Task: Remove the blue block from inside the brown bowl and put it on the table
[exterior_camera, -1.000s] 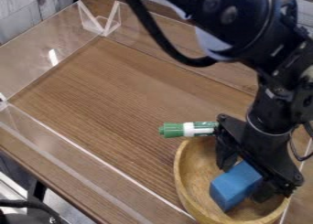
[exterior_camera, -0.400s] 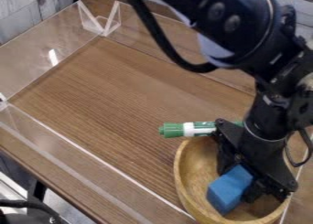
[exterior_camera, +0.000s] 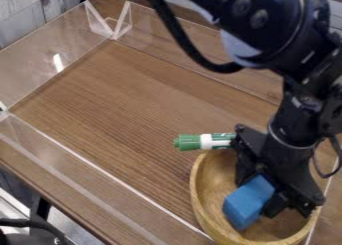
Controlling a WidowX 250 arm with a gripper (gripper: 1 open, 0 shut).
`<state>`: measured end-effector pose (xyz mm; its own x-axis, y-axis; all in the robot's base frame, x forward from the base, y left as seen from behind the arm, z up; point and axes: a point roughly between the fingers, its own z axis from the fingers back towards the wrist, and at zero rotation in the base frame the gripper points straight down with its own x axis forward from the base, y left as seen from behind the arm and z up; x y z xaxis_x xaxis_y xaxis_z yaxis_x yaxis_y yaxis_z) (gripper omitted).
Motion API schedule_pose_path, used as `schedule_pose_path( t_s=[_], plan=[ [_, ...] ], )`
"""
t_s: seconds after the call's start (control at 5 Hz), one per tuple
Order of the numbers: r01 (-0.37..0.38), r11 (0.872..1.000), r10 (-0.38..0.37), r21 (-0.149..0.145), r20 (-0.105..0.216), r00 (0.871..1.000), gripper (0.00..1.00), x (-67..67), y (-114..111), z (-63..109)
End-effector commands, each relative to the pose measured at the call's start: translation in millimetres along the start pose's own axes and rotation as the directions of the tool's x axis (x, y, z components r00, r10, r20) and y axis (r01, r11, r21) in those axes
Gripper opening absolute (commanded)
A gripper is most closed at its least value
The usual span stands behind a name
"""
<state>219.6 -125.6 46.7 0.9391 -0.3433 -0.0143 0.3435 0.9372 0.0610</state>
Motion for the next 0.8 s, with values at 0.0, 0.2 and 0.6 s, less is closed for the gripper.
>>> schedule_pose_path(
  t_s=[0.0,0.2,0.6],
  plan=[
    [0.002,1.0,-0.002,0.006,0.064,0.998,0.0,11.0,3,27.9],
    [0.012,1.0,-0.013,0.02,0.052,0.999,0.0,10.5,6,36.3],
    [0.034,0.998,-0.037,0.058,0.048,0.998,0.0,10.0,16,63.9]
  ],
)
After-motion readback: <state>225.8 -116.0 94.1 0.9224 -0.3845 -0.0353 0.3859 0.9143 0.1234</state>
